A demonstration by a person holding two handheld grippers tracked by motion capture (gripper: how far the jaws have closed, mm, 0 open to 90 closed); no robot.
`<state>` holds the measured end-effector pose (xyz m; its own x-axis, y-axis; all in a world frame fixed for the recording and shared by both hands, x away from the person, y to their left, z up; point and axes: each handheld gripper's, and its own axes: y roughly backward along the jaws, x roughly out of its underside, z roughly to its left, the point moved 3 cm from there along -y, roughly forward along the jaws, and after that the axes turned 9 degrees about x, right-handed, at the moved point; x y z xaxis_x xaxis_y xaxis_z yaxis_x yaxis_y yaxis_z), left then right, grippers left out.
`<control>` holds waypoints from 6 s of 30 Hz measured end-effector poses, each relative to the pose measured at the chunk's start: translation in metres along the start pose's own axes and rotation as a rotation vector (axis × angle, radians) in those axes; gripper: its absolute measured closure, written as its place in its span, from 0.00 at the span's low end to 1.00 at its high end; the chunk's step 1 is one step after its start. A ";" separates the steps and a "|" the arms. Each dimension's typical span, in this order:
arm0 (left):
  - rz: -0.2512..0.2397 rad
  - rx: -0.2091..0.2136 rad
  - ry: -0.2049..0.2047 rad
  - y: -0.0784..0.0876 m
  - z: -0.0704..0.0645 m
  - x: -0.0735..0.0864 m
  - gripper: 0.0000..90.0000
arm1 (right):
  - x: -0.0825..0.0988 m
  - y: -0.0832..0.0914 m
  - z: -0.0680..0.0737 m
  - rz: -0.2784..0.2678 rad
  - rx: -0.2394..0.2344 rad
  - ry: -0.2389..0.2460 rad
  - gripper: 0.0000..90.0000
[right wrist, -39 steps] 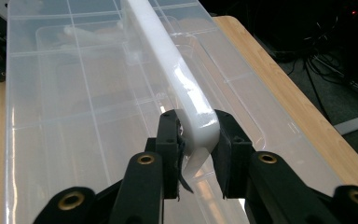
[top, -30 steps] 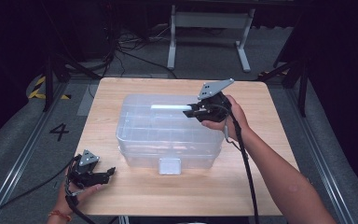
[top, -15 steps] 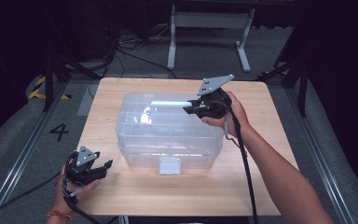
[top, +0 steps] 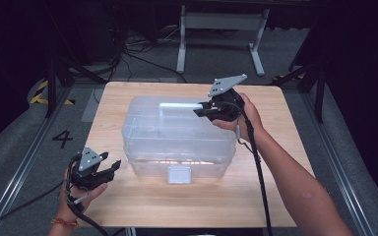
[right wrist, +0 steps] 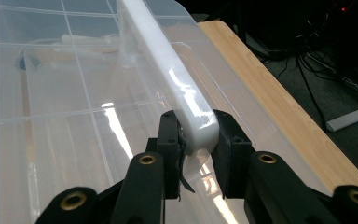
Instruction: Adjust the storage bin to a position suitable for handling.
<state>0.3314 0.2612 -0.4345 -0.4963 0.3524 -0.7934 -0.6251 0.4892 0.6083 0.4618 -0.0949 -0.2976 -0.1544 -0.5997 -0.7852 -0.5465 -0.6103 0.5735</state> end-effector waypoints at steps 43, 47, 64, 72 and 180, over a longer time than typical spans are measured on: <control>-0.118 0.139 -0.059 0.001 -0.021 -0.038 0.96 | -0.007 0.000 -0.006 0.020 0.034 0.014 0.77; -0.113 0.135 -0.079 0.001 -0.021 -0.039 0.98 | -0.006 0.005 -0.005 -0.002 0.068 0.014 0.74; -0.117 0.135 -0.104 0.002 -0.022 -0.046 0.99 | 0.056 0.077 -0.030 -0.082 0.223 -0.115 0.49; -0.130 0.145 -0.105 0.004 -0.023 -0.050 0.99 | 0.093 0.103 -0.035 -0.094 0.296 -0.144 0.47; -0.068 0.187 -0.125 -0.007 -0.014 -0.031 0.85 | 0.092 0.046 -0.012 -0.421 0.571 -0.210 0.85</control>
<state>0.3432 0.2359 -0.4135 -0.3713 0.4037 -0.8362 -0.5262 0.6505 0.5477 0.4324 -0.1843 -0.3409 0.0405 -0.2276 -0.9729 -0.9286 -0.3680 0.0475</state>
